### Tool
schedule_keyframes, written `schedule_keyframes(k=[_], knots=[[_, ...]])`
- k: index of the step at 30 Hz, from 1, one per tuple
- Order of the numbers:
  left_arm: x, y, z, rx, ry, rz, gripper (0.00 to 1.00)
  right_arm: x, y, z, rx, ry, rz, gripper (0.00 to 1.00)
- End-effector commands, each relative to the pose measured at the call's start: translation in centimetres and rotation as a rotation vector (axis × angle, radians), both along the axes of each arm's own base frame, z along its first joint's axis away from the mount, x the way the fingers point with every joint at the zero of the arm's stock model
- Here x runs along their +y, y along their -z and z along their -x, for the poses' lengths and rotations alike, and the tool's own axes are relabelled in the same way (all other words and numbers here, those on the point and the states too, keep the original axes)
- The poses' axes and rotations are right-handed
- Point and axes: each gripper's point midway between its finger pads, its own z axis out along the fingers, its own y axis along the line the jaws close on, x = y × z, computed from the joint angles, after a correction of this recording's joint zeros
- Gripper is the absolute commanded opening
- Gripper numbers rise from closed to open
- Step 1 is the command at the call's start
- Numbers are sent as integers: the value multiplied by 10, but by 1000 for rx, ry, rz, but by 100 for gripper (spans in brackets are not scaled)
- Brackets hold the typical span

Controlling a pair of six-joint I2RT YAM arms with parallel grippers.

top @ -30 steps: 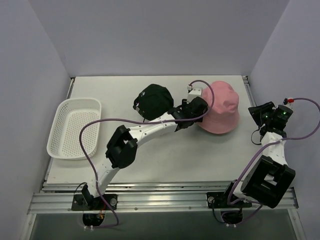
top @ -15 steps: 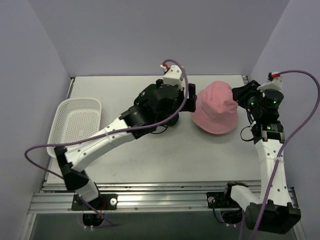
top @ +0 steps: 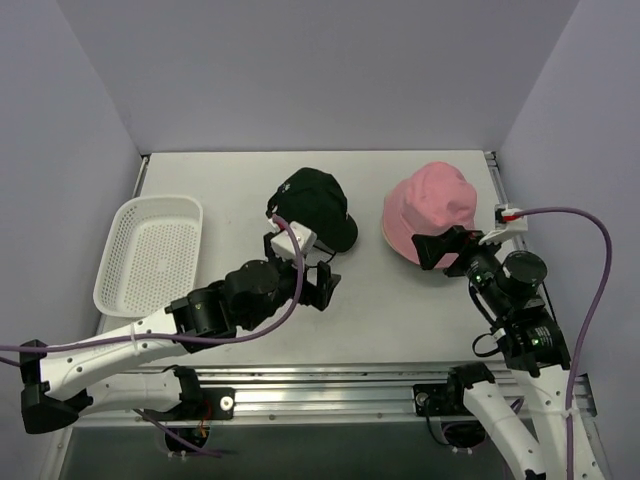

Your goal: Stack the hats

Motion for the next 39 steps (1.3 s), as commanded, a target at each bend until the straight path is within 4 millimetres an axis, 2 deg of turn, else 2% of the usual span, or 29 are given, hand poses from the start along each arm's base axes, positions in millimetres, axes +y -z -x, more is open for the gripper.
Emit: schedule_keyframes(k=[1, 2, 3, 4, 5, 7, 12, 15, 16, 19, 24, 29, 39], knots=[[7, -30, 12, -95, 60, 152, 94, 3, 32, 7, 36, -37, 49, 95], [9, -26, 15, -105, 78, 152, 94, 10, 27, 14, 1, -81, 37, 100], [9, -12, 18, -102, 99, 134, 94, 13, 24, 19, -21, -102, 29, 100], [15, -14, 22, -115, 107, 151, 94, 5, 19, 25, -44, -64, 26, 100], [19, -11, 22, -120, 104, 144, 94, 3, 18, 28, -49, -54, 18, 100], [28, -16, 22, -135, 85, 175, 94, 4, 14, 34, -71, -63, 12, 100], [59, -27, 27, -116, 33, 168, 94, 11, 19, 32, -44, -106, 18, 100], [79, -24, 24, -133, -20, 145, 94, 9, 22, 30, -27, -88, 18, 100], [84, -16, 21, -133, -42, 130, 94, 9, 24, 29, -20, -81, 14, 100], [94, -11, 23, -153, -52, 138, 94, 10, 24, 27, -17, -86, 18, 100], [112, -16, 24, -165, -86, 175, 94, 21, 26, 28, -30, -152, 17, 100], [116, -14, 23, -166, -104, 169, 94, 25, 25, 31, -41, -180, 20, 100], [94, -5, 22, -145, -57, 120, 94, 21, 21, 32, -61, -157, 19, 100]])
